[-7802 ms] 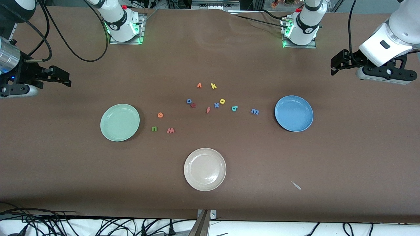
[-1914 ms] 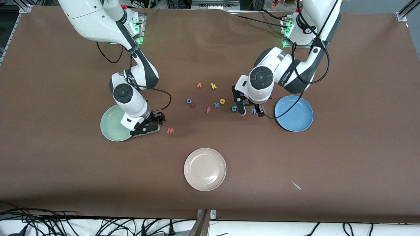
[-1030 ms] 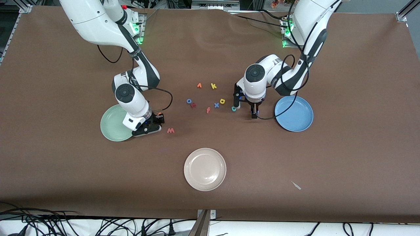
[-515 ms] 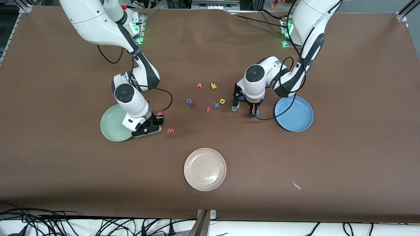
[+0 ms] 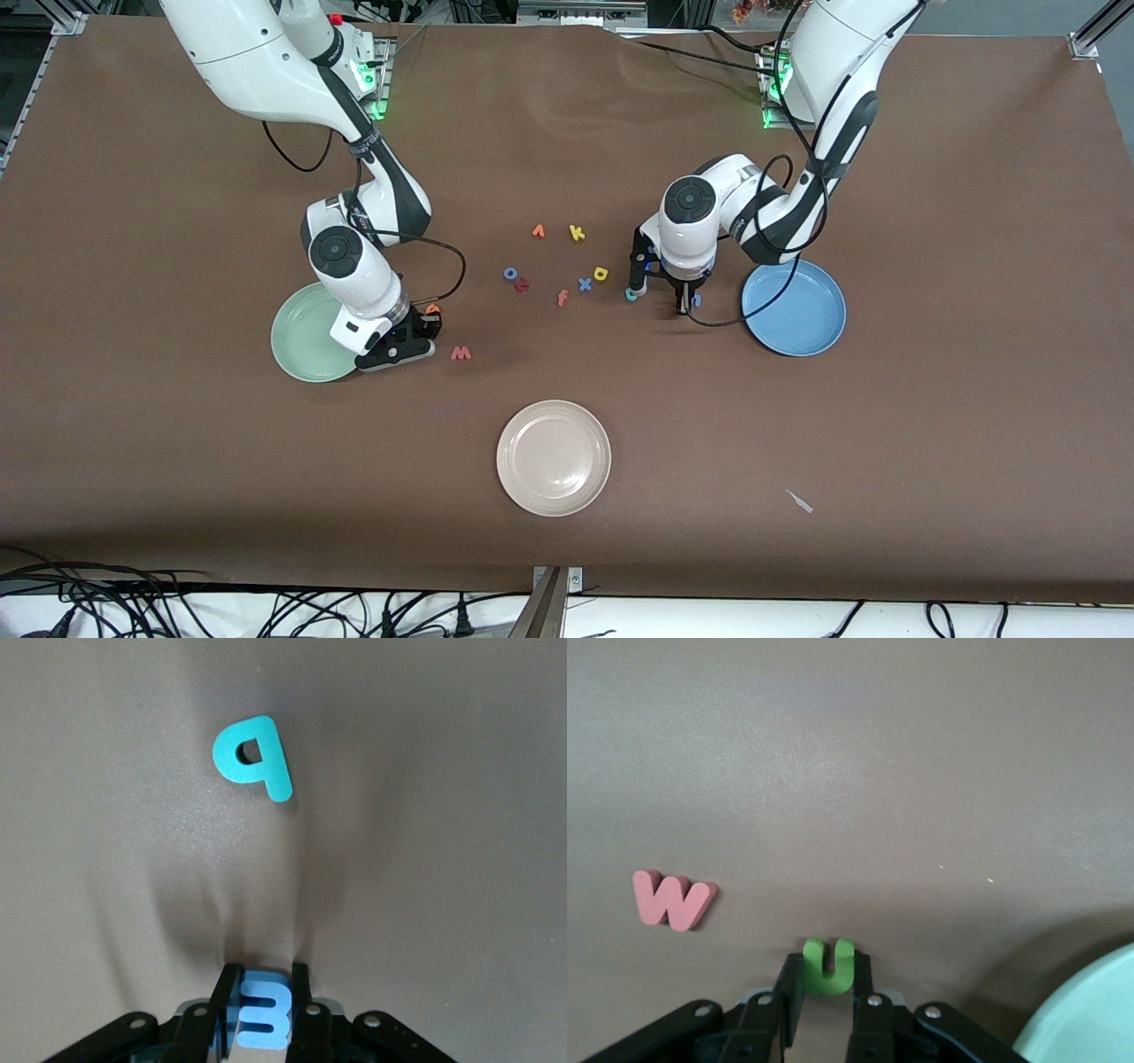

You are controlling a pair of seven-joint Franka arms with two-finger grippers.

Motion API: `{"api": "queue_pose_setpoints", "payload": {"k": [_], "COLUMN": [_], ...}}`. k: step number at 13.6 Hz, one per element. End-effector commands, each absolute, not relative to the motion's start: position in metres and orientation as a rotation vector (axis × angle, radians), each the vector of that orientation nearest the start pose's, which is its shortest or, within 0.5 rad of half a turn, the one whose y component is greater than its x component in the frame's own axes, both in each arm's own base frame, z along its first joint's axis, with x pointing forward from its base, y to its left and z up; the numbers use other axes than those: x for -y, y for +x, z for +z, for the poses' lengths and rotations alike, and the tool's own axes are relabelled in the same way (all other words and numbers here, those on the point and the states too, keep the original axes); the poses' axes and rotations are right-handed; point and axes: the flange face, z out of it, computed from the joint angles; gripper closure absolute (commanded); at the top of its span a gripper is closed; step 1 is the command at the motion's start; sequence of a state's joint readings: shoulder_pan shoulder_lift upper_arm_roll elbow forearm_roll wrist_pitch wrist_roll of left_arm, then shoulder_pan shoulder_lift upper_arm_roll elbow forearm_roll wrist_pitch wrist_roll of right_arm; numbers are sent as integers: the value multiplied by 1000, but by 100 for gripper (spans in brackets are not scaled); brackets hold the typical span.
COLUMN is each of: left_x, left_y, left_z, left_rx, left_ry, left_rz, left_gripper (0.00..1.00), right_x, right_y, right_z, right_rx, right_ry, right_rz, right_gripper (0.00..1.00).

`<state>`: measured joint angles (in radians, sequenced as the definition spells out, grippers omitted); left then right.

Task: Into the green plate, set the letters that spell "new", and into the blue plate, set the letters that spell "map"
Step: 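Drop the blue letter on the blue plate while the right gripper drops green on green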

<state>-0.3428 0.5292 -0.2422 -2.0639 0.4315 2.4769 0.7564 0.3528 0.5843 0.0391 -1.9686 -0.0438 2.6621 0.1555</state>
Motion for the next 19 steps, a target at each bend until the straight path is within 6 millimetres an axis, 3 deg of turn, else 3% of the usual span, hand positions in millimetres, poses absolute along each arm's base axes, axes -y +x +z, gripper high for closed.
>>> {"api": "queue_pose_setpoints", "payload": {"k": [1, 5, 7, 8, 10, 12, 14, 16, 17, 18, 19], "left_x": [319, 301, 283, 274, 239, 205, 191, 188, 188, 184, 186], "left_y": [493, 500, 505, 508, 518, 517, 513, 500, 496, 500, 503], "left_z": [189, 237, 257, 266, 268, 251, 240, 220, 215, 218, 226], "left_rx": [-2237, -2149, -2116, -2121, -2112, -2076, -2073, -2108, -2119, -2116, -2111], "left_ry": [-1979, -1997, -1995, -1978, -1992, -2049, -2075, -2078, -2080, -2073, -2066], "left_rz": [104, 192, 257, 280, 349, 417, 405, 338, 295, 283, 272], "left_gripper": [100, 100, 100, 100, 100, 98, 97, 78, 35, 0, 0], "right_x": [-234, -216, -192, -178, -145, -120, -94, -73, -70, -64, -64], "right_y": [579, 605, 615, 616, 611, 596, 576, 565, 560, 560, 559], "right_z": [196, 261, 280, 281, 273, 263, 244, 231, 226, 224, 221], "right_rx": [447, 495, 556, 608, 655, 618, 632, 626, 630, 624, 622], "right_ry": [-3088, -3123, -3127, -3126, -3134, -3150, -3155, -3165, -3165, -3170, -3171], "right_rz": [-146, 15, 53, 62, 98, 79, 47, 24, -3, -15, -11], "right_gripper": [93, 94, 94, 93, 93, 93, 93, 92, 92, 90, 83]}}
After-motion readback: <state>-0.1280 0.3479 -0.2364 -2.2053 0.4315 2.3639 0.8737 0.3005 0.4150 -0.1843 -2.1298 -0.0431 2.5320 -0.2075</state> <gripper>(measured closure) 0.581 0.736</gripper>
